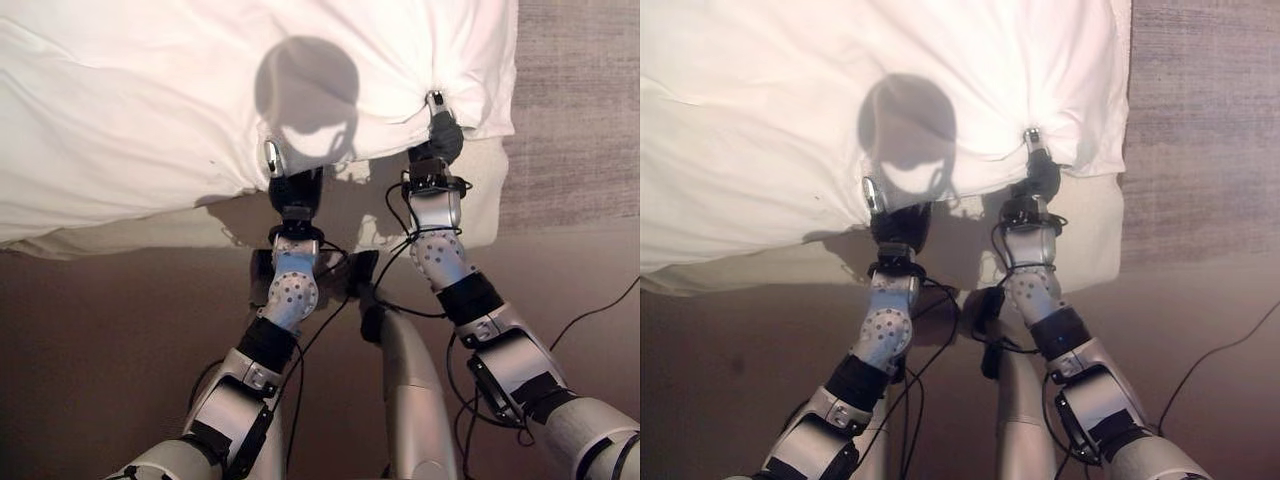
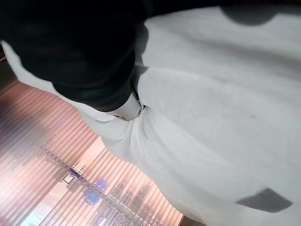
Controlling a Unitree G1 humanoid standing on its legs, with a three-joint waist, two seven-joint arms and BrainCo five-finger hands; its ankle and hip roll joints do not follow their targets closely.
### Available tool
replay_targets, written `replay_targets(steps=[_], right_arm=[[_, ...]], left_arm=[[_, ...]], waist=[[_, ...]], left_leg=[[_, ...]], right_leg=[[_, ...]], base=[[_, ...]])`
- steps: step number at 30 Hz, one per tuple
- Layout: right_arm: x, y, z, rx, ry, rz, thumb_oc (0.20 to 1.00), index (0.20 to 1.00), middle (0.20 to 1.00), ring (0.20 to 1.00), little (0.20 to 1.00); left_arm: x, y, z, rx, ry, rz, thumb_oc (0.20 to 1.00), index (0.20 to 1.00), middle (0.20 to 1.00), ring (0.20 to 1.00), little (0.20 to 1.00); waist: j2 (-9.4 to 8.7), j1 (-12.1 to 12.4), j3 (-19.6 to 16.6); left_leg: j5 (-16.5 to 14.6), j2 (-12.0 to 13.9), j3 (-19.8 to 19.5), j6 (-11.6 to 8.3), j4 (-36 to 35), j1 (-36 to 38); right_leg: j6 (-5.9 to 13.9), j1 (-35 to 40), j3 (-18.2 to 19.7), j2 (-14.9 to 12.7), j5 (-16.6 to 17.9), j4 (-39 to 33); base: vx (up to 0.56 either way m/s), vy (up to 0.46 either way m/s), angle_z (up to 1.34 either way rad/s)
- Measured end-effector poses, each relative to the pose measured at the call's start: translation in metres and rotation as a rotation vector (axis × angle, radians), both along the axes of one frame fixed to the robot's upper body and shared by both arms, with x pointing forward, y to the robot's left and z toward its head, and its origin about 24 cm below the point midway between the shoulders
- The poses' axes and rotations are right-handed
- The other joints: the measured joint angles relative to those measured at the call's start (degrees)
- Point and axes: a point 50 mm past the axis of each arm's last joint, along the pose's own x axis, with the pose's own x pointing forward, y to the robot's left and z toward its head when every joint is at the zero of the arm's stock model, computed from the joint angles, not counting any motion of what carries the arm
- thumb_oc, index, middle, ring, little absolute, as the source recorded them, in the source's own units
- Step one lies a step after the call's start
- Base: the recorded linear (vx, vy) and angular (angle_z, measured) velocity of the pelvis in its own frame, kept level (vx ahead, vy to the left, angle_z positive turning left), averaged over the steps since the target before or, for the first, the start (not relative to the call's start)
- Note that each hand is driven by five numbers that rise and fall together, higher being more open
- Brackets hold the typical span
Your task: Make the bed
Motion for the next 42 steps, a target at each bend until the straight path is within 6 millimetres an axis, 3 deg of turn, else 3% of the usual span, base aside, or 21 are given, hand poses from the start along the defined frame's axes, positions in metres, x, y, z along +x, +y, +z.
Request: replay_targets(steps=[4,5,6,7,31,35,38,42], right_arm=[[-0.001,0.000,-0.003,0.005,0.006,0.000,0.200,0.200,0.200,0.200,0.200],[-0.001,-0.001,-0.003,0.006,0.007,0.000,0.200,0.200,0.200,0.200,0.200],[-0.001,-0.001,-0.004,0.007,0.009,-0.002,0.200,0.200,0.200,0.200,0.200],[-0.001,-0.001,-0.004,0.007,0.009,-0.002,0.200,0.200,0.200,0.200,0.200],[-0.006,0.003,-0.010,0.017,0.008,0.022,0.200,0.200,0.200,0.200,0.200],[-0.012,0.004,-0.016,0.015,0.005,0.045,0.200,0.200,0.200,0.200,0.200],[-0.016,0.010,-0.032,-0.010,0.043,0.087,0.200,0.200,0.200,0.200,0.200],[-0.020,0.013,-0.050,-0.028,0.085,0.117,0.200,0.200,0.200,0.200,0.200]], left_arm=[[0.001,0.005,-0.001,-0.012,0.006,0.019,1.000,1.000,1.000,1.000,1.000],[0.001,0.005,-0.001,-0.010,0.006,0.022,0.896,0.896,0.896,0.896,0.896],[0.001,0.006,-0.001,-0.010,0.007,0.024,0.586,0.586,0.586,0.586,0.586],[0.001,0.006,-0.001,-0.010,0.009,0.026,0.200,0.200,0.200,0.200,0.200],[0.000,0.016,-0.002,0.062,0.007,0.094,0.200,0.200,0.200,0.200,0.200],[-0.016,0.027,-0.009,0.112,-0.034,0.120,0.200,0.200,0.200,0.200,0.200],[-0.028,0.042,-0.033,0.183,-0.004,0.138,0.200,0.200,0.200,0.200,0.200],[-0.032,0.056,-0.041,0.226,0.006,0.152,0.200,0.200,0.200,0.200,0.200]], waist=[[0.00,0.01,0.00],[0.00,0.00,0.00],[0.00,0.03,0.00],[0.01,0.05,0.00],[0.07,0.33,0.04],[0.32,1.80,0.18],[0.37,4.53,0.19],[0.96,6.29,0.20]], left_leg=[[0.00,-0.03,-0.05,-0.01,0.06,-0.01],[0.00,-0.09,-0.07,-0.01,0.08,-0.01],[0.00,-0.18,-0.14,-0.01,0.08,-0.01],[0.01,-0.19,-0.16,-0.02,0.09,-0.01],[0.02,-0.50,-0.09,-0.05,-0.01,-0.05],[0.02,-0.64,0.14,-0.06,-0.12,0.08],[-0.45,-0.63,0.28,-0.69,-0.10,1.30],[-0.45,-0.91,0.19,-0.76,-0.12,2.87]], right_leg=[[-0.10,-0.10,-0.05,-0.07,-0.25,0.34],[-0.12,-0.18,-0.05,-0.17,-0.40,0.59],[-0.20,-0.29,-0.09,-0.32,-0.62,0.95],[-0.18,-0.33,-0.09,-0.33,-0.67,1.04],[-0.17,-0.84,0.09,-0.74,-1.25,1.83],[-0.12,-1.49,0.51,-1.06,-2.09,3.05],[-0.27,-1.39,1.15,-1.11,-3.09,4.33],[-0.33,-0.31,0.96,-1.77,-4.36,6.19]], base=[[0.00,0.000,0.00],[0.00,0.012,0.04],[0.00,0.007,0.04],[0.00,0.005,0.04],[0.00,0.000,0.00],[0.00,0.000,0.00],[0.01,-0.016,-0.04],[-0.01,-0.026,0.08]])
